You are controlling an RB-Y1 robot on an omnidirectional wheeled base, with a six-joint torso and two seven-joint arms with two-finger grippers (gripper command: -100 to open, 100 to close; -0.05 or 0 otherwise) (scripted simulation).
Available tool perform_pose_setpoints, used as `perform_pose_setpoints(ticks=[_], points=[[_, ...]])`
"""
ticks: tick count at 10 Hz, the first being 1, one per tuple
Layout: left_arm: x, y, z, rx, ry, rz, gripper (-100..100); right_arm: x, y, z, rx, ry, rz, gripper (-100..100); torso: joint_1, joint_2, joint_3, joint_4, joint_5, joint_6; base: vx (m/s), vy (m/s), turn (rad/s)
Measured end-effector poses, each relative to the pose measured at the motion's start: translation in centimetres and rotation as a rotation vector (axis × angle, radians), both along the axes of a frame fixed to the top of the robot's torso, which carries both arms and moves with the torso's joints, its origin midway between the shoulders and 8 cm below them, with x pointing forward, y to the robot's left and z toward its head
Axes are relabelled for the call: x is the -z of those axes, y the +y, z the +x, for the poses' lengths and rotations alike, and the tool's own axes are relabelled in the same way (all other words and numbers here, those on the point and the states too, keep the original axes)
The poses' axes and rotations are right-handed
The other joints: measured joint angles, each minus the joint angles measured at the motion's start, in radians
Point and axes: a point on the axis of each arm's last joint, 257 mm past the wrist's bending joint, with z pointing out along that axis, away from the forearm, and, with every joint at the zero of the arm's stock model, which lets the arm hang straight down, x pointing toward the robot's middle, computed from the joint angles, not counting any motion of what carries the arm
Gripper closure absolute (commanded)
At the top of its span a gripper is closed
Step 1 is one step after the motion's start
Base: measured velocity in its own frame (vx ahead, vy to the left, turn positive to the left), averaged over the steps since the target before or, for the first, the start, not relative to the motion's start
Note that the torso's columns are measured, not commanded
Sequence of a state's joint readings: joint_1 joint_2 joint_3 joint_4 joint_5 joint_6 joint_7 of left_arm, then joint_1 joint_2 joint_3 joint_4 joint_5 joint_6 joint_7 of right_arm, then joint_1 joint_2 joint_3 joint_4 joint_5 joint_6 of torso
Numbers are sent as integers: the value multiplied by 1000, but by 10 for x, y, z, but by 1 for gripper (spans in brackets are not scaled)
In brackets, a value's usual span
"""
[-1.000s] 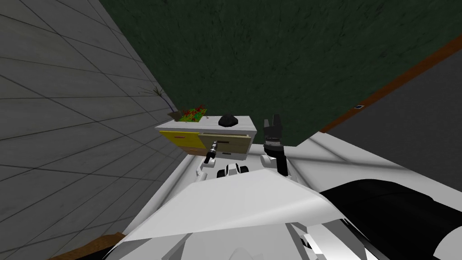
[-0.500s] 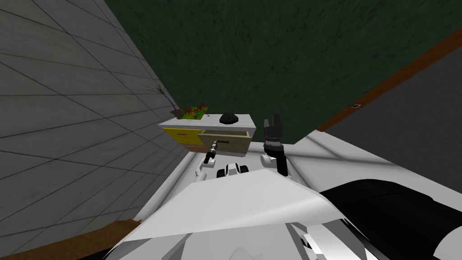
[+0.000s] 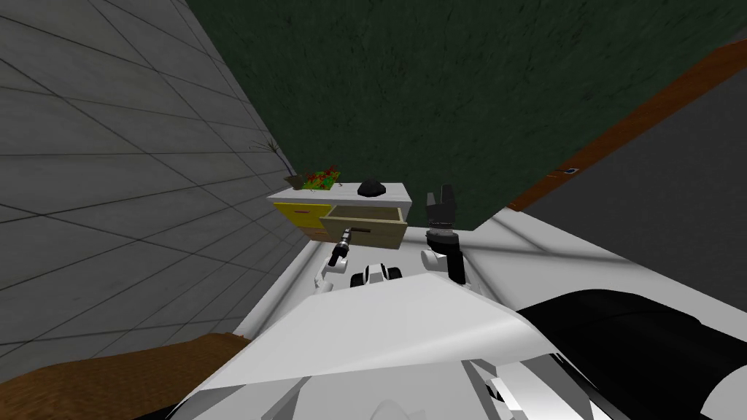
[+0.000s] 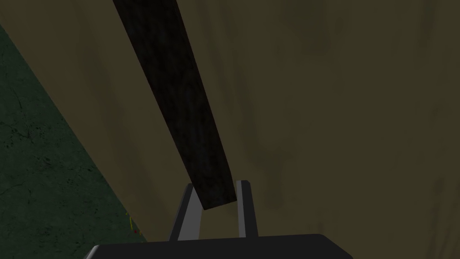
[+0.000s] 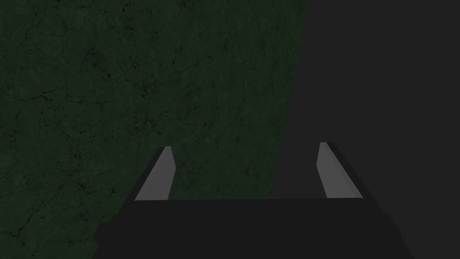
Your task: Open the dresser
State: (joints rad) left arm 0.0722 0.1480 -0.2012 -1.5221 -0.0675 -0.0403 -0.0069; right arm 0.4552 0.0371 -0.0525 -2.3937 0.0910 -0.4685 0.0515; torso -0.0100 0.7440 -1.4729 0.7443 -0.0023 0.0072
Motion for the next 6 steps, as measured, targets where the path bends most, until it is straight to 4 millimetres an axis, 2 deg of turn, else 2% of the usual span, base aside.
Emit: perform_pose_setpoints(ticks=[6], points=[[-31, -3, 4, 1, 6, -7, -100, 0, 0, 0, 0, 0, 0, 0, 11, -3, -1, -3, 2, -8, 3, 2, 7]])
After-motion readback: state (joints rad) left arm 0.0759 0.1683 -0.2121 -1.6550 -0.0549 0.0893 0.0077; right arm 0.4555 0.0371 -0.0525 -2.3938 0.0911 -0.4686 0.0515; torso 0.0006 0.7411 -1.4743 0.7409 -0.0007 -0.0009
